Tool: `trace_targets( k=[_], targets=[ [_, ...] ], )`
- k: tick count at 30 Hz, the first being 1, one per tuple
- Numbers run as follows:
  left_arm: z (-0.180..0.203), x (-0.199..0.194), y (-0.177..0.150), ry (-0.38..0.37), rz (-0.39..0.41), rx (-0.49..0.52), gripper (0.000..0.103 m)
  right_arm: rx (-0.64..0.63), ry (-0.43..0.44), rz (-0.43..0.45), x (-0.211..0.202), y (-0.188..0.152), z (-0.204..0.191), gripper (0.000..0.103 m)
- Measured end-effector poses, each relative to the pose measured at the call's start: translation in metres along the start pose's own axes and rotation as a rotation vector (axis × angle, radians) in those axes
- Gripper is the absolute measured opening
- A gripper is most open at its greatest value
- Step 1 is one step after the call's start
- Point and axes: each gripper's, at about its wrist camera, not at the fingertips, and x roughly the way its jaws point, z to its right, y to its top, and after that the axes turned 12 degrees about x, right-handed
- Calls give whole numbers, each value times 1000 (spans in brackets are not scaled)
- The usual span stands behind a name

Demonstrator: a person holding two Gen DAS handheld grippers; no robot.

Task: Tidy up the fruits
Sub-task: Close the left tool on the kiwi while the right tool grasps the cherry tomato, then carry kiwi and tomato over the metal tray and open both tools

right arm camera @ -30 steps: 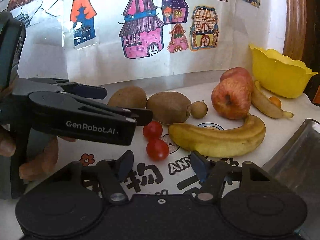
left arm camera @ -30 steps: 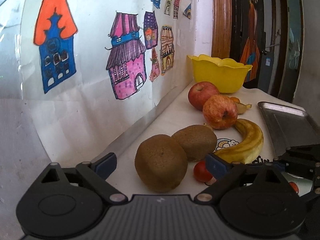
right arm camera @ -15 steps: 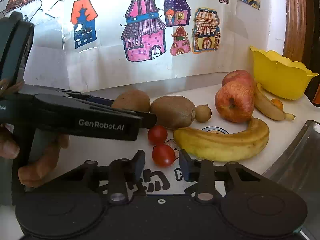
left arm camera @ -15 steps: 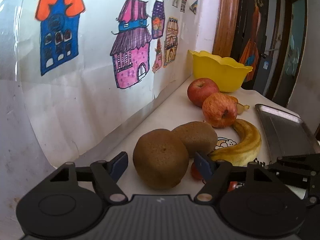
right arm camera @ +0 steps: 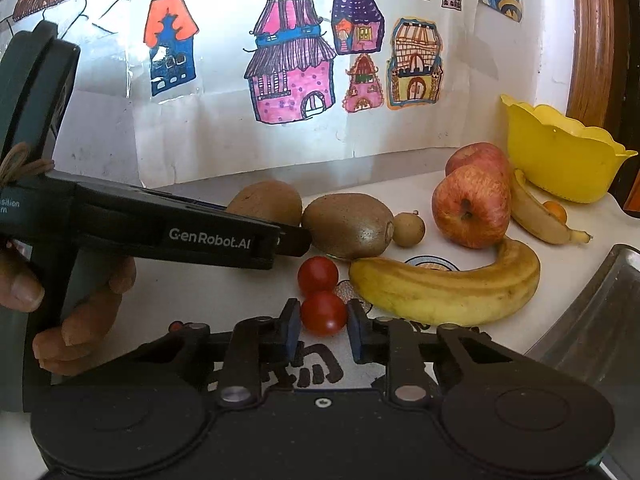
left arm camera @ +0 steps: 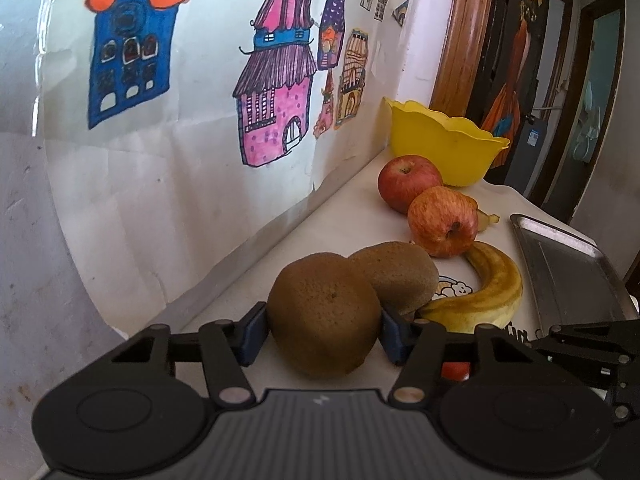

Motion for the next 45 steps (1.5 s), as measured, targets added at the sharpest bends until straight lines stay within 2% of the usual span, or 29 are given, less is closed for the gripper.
trace_targets(
  k=[5, 11, 19, 25, 28, 32, 37, 43, 45],
  targets=[
    [8, -10, -4, 12, -9, 45, 62, -3, -3, -3, -5, -1, 0, 26],
    [23, -25, -12, -27, -22, 77, 62, -7, -35, 8, -24, -8, 4, 26],
    [65, -46, -16, -104, -8, 145, 61, 9, -104, 65, -71, -23, 22, 26],
    [96, -52, -1, -138, 35, 142, 61, 58, -169, 136, -111, -32, 55, 26],
    [116, -47, 10, -155, 52, 153, 62, 95, -208, 162, -124, -35, 78, 26],
    [144, -34, 24, -220, 45, 187, 62, 141, -242, 174, -133, -40, 109, 26],
    [178, -11, 35, -244, 43, 248, 62, 177, -266, 189, -138, -46, 142, 26],
    [202, 12, 39, -276, 10, 267, 62, 204, -245, 223, -143, -50, 164, 26],
    [205, 17, 39, -270, 2, 272, 62, 202, -273, 207, -140, -49, 166, 26]
  ],
)
